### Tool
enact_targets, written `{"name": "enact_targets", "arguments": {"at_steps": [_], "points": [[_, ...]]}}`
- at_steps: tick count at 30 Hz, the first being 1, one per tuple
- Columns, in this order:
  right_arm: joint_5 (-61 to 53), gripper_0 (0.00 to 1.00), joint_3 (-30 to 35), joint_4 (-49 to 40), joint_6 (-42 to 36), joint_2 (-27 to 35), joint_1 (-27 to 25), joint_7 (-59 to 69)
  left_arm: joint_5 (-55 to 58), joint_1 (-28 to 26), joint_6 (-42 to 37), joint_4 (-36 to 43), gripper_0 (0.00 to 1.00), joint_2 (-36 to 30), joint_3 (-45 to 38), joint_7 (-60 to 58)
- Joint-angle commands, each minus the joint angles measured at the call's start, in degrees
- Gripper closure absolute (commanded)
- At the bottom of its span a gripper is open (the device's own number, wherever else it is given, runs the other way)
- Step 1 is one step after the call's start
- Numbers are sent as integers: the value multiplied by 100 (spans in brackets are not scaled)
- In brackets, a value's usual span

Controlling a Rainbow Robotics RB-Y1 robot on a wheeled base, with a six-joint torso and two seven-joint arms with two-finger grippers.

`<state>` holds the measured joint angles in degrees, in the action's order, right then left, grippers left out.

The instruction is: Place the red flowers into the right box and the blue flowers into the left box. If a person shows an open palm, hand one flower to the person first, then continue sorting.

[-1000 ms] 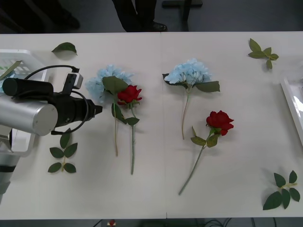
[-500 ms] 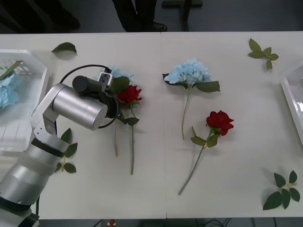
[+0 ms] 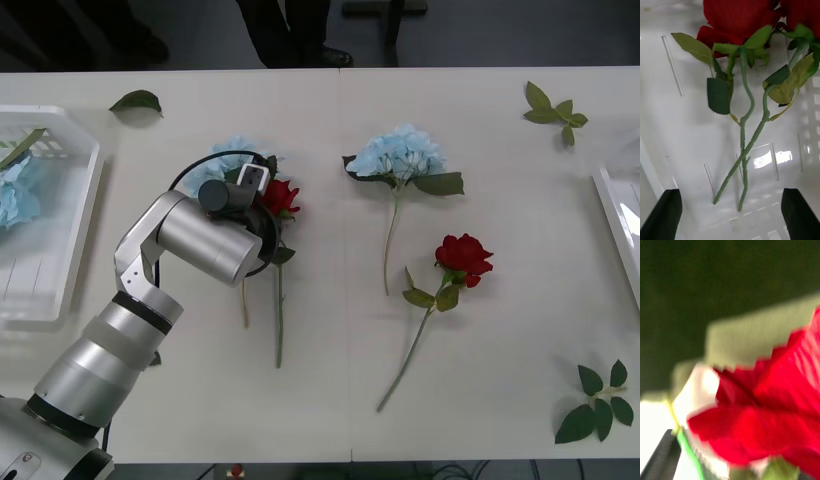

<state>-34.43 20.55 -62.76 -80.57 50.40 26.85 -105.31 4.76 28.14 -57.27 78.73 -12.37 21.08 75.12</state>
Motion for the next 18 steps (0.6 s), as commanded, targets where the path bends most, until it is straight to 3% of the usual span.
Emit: {"name": "enact_targets", "arguments": {"at_steps": [1, 11, 18], "points": [[-170, 13, 99, -693, -451, 154, -14, 46, -37, 139, 182, -236, 100, -11, -52, 117], [-864, 13, 362, -2249, -2007, -566, -14, 520, 33, 139, 41, -60, 100, -81, -122, 117], [-864, 13, 195, -3541, -2886, -1366, -31, 1610, 297, 104, -1321, 1118, 100, -450, -289, 135]]}}
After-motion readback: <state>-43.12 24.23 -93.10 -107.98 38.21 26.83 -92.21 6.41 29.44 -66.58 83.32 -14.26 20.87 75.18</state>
